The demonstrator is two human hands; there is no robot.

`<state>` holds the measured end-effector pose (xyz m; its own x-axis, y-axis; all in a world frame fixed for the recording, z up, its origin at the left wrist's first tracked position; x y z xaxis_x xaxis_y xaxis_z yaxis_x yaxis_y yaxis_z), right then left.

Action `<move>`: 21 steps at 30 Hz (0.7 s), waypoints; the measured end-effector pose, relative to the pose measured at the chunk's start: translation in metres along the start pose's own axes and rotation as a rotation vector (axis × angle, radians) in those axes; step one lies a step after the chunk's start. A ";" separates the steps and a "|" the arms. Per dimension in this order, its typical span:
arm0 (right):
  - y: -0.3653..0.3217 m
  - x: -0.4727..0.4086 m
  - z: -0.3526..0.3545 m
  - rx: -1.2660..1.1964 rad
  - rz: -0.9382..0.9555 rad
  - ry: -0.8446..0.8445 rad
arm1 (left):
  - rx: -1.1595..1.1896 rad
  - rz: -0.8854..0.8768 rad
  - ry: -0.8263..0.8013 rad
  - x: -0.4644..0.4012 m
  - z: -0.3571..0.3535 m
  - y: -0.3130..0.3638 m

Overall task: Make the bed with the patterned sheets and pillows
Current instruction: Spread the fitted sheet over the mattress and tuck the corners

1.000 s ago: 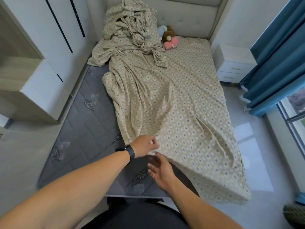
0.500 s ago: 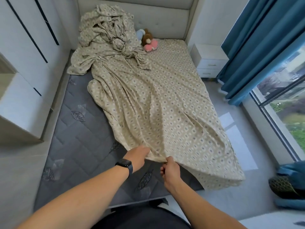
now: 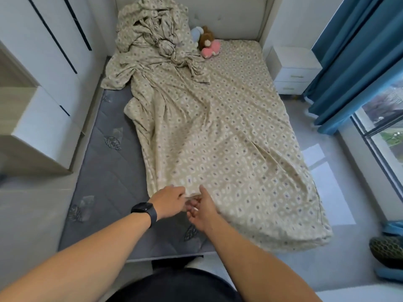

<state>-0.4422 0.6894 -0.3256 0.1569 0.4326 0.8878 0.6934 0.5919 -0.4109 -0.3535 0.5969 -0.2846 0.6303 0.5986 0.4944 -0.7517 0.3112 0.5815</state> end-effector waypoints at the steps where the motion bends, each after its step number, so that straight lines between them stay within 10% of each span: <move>1: -0.002 -0.005 -0.003 0.009 -0.010 -0.016 | 0.018 0.003 -0.008 0.004 0.000 -0.003; 10: -0.016 -0.003 0.005 0.353 0.420 0.195 | -0.418 0.145 -0.031 0.019 0.004 -0.054; 21: -0.050 -0.012 0.019 0.141 0.470 0.532 | -0.411 0.074 -0.060 0.016 0.033 -0.090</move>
<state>-0.4917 0.6677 -0.3193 0.7618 0.2947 0.5769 0.3770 0.5226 -0.7647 -0.2693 0.5541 -0.3081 0.5725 0.5904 0.5689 -0.8029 0.5444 0.2430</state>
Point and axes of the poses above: each hand's wrist, its own x-axis away from the middle knuckle, its own z-axis out of the back of the hand, y = z × x, the point moved 5 cm from there along -x, towards the middle knuckle, and after that the axes turned 10 degrees about x, right-handed, at the moved point
